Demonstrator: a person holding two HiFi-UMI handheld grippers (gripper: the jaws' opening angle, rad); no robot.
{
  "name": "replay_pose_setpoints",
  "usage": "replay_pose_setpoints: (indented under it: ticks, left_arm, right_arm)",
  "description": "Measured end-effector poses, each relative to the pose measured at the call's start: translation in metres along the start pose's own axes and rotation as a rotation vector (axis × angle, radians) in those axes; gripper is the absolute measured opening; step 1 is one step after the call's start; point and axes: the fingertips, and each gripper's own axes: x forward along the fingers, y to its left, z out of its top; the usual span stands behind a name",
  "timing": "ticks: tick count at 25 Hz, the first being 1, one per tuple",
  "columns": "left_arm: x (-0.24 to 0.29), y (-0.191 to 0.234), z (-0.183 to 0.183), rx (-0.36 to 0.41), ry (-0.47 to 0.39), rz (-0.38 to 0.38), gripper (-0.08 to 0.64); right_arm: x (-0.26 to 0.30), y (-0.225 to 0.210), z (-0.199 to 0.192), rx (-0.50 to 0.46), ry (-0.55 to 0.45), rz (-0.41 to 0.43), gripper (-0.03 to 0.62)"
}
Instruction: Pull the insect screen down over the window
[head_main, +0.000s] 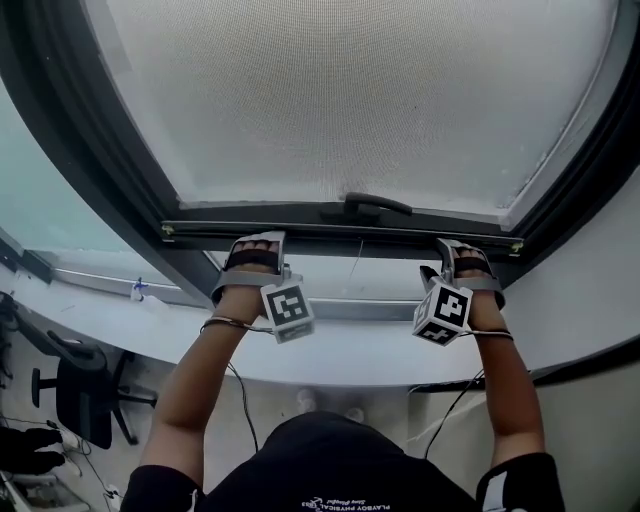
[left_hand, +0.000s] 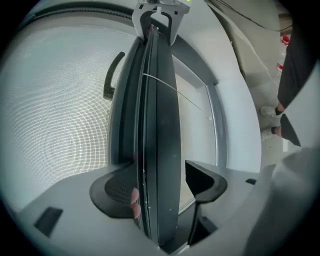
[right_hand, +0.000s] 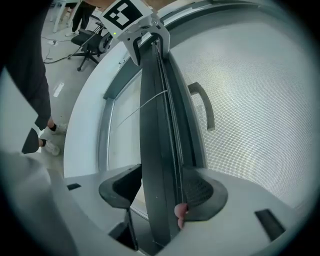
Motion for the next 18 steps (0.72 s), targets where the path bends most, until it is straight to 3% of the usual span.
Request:
replay_pose_setpoints:
  ticks: [9, 14, 16, 18]
  left_arm:
    - [0.0, -0.005, 0.001, 0.002, -0.003, -0.03, 0.313]
    - [0.004, 0.005, -0.003, 0.127, 0.066, 0.138, 0.313]
    - [0.003, 0.008, -0.003, 0.121, 0.081, 0.182, 0.313]
    - [0.004, 0.001, -0.001, 0.047, 0.057, 0.154, 0.313]
  right_arm:
    - [0.003, 0.005, -0.003, -0.013, 0.025, 0.015, 0.252]
    - [0.003, 0.008, -0.003, -0.004, 0.033, -0.01, 0.252]
    - [0.003, 0.008, -0.002, 0.0, 0.036, -0.028, 0.252]
    - [0.005, 0.005, 0.0, -0.002, 0.033, -0.065, 0.252]
